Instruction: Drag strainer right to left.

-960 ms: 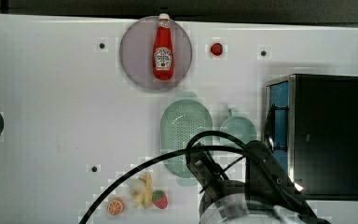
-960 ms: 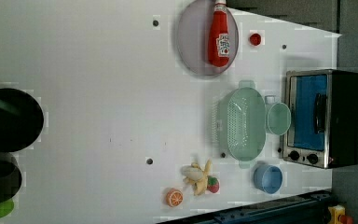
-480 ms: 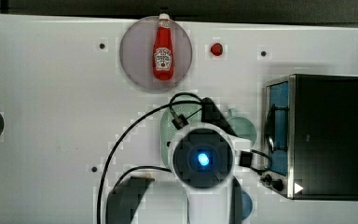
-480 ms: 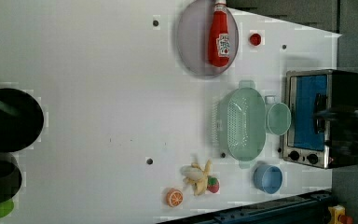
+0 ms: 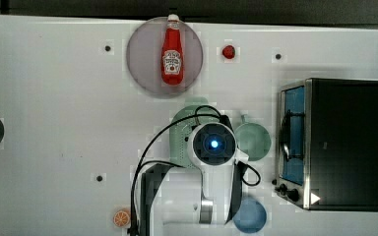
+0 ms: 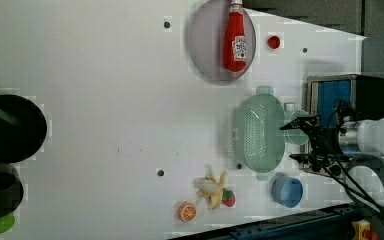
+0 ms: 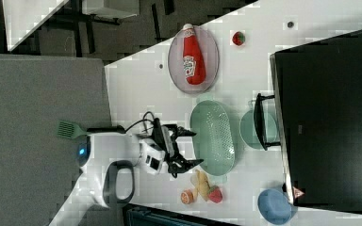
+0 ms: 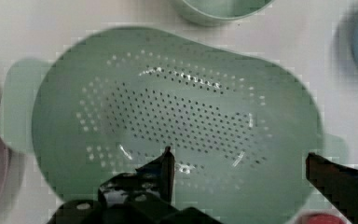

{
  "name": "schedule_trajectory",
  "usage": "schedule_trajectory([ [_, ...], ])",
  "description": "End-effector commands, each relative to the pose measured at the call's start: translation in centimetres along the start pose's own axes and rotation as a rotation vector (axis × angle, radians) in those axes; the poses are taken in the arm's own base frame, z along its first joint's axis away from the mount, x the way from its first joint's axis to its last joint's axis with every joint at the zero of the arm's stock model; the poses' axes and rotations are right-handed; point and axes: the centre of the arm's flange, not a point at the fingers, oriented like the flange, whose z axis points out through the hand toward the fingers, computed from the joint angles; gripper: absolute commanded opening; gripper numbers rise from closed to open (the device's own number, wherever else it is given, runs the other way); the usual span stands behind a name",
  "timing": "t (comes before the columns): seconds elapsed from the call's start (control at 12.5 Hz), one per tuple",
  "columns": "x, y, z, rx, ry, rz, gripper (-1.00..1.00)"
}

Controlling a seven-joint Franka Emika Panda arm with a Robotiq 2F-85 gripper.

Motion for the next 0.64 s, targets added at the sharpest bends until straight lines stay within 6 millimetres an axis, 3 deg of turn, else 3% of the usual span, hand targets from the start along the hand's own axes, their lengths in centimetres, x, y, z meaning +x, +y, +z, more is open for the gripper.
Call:
schedule_trajectory([
  [0.08,-0.7,-1.5,1.8,0.058,0.03,0.124,1.0],
  [0.32,-0.6,-2.5,7.1,0.049,0.023,0.128,1.0],
  [0.64,-1.7,-3.0,12.2,0.052,0.016,0.216,1.0],
])
